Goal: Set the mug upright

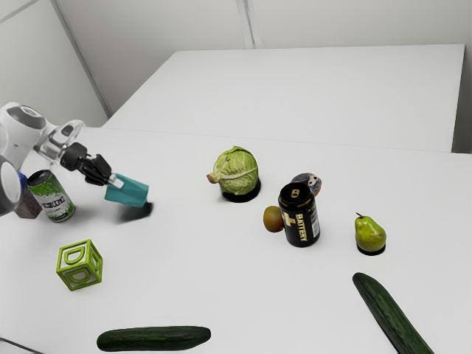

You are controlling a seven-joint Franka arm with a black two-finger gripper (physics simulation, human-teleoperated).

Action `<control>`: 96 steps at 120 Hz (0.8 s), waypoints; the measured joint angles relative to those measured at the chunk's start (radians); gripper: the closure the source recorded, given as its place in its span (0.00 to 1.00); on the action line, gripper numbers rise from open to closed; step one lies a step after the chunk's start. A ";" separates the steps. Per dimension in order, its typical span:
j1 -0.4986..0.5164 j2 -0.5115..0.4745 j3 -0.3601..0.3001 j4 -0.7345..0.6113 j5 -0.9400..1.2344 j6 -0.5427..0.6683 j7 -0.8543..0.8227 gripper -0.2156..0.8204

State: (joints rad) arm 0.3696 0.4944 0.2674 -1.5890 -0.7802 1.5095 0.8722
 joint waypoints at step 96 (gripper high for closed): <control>-0.201 -0.387 -0.295 -0.457 0.756 0.610 -0.366 0.97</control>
State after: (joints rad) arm 0.1682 0.1072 -0.0275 -2.0461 -0.0244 2.1198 0.5061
